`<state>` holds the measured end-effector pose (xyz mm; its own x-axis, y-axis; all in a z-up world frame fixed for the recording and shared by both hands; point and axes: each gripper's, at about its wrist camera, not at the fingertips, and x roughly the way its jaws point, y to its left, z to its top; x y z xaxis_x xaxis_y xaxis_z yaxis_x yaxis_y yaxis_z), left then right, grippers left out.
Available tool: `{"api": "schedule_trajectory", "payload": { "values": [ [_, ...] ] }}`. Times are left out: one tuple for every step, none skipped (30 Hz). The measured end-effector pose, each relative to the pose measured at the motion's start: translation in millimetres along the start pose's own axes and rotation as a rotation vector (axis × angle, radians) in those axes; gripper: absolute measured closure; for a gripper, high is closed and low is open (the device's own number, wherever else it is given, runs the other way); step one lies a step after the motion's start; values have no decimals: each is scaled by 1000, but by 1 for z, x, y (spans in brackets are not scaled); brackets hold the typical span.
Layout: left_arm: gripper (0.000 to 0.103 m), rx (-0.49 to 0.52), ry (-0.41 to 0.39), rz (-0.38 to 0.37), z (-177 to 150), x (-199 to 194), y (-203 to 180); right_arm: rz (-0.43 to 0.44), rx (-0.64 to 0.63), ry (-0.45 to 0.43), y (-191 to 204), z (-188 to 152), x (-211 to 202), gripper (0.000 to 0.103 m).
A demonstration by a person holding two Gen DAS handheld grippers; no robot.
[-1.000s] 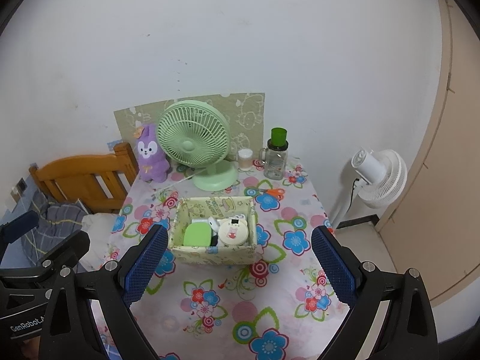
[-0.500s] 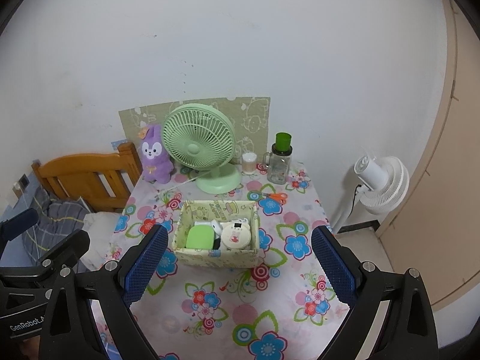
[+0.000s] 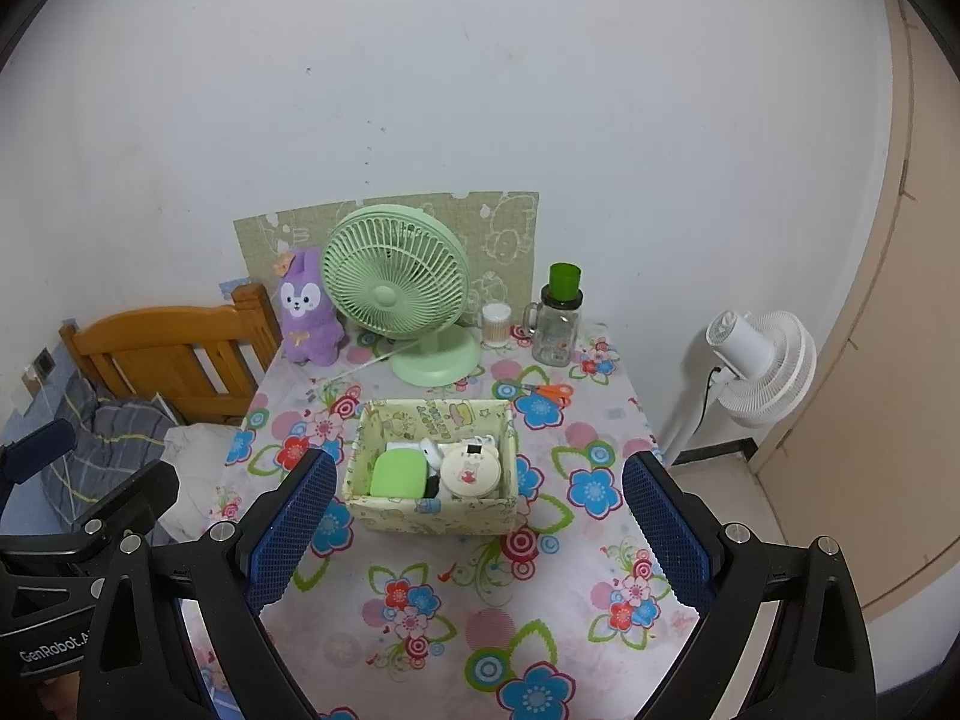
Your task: Organize rigid objects
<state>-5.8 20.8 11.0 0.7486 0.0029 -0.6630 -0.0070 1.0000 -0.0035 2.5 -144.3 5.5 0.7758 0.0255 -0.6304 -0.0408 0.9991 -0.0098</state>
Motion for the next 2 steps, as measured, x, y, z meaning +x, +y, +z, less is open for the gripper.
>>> {"api": "schedule_trajectory", "payload": {
  "values": [
    [0,-4,7,-6,-1,2,1,-4,0,3,1,-1,1,5],
    [0,-8,15,-14,-2,5,3,-4,0,3,1,-1,1,4]
  ]
}}
